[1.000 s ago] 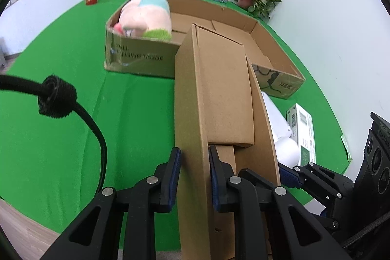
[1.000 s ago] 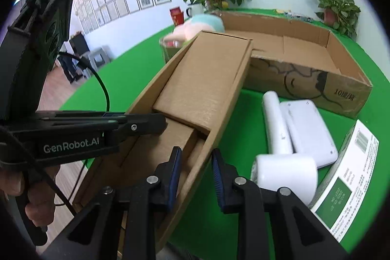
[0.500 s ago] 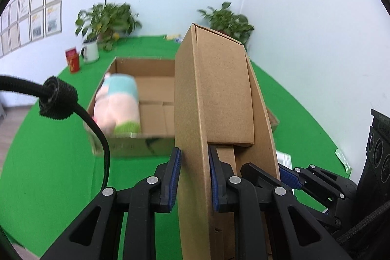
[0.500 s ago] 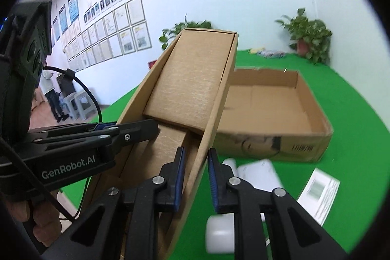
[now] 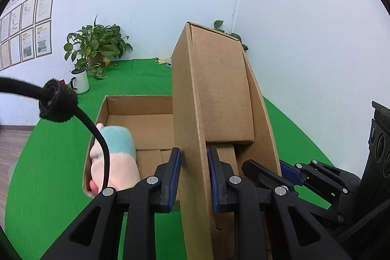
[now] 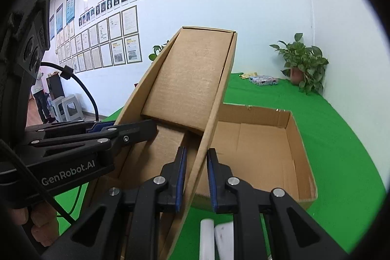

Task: Organize objects
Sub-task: 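Carry the brown box with both grippers and lower it into the open box, then open both grippers and move the left gripper toward the white hair dryer, then close the left gripper around the white hair dryer handle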

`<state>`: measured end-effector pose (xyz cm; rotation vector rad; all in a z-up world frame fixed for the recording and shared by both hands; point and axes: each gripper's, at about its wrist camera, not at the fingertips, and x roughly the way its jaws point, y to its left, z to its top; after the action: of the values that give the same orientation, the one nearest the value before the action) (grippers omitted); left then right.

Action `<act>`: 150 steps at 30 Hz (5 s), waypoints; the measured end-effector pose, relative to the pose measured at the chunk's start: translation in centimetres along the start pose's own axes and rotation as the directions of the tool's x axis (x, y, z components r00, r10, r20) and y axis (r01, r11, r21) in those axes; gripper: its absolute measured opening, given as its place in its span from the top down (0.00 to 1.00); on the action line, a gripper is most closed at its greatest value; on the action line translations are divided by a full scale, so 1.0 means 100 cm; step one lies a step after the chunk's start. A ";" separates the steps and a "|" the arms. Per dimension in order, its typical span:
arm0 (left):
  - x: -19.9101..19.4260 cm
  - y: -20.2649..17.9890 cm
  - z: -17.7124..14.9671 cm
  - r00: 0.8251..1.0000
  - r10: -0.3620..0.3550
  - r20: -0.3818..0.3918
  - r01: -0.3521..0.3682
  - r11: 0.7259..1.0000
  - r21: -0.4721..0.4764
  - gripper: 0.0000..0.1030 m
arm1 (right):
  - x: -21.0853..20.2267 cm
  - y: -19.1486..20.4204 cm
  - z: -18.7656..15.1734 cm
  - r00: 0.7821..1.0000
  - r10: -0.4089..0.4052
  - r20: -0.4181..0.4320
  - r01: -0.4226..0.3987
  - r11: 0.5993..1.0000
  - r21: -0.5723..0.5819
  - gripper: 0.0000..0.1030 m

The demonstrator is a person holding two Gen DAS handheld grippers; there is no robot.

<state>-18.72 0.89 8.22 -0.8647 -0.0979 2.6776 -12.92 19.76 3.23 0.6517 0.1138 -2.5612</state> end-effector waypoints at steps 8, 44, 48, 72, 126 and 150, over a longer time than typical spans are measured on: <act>0.060 0.026 0.055 0.997 -0.005 -0.077 0.005 1.000 -0.003 0.82 | 0.062 -0.015 0.039 0.997 -0.007 -0.082 0.004 0.999 -0.039 0.85; 0.216 0.084 -0.015 0.928 0.217 -0.303 -0.197 0.976 0.096 0.80 | 0.208 -0.023 -0.018 0.917 0.111 -0.384 -0.076 0.992 0.105 0.89; 0.192 0.086 -0.012 0.938 0.206 -0.280 -0.194 0.979 0.071 0.81 | 0.215 -0.019 -0.022 0.901 0.079 -0.426 -0.040 0.994 0.098 0.90; 0.091 0.108 -0.030 0.977 0.159 -0.140 -0.164 0.986 -0.029 0.62 | 0.184 -0.004 -0.012 0.935 0.002 -0.354 0.004 1.000 0.016 0.40; 0.040 0.009 -0.143 0.979 -0.071 -0.191 0.027 0.975 -0.222 0.13 | -0.024 -0.020 -0.095 0.972 -0.161 -0.174 0.151 0.986 -0.071 0.06; 0.135 -0.015 -0.181 0.834 -0.371 -0.409 0.216 0.901 -0.376 0.47 | -0.010 0.013 -0.152 0.945 0.019 -0.326 -0.034 0.999 -0.041 0.46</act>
<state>-18.10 6.07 -13.81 -1.4489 -0.5135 2.1185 -5.03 22.00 -9.73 1.0477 0.2715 -2.3959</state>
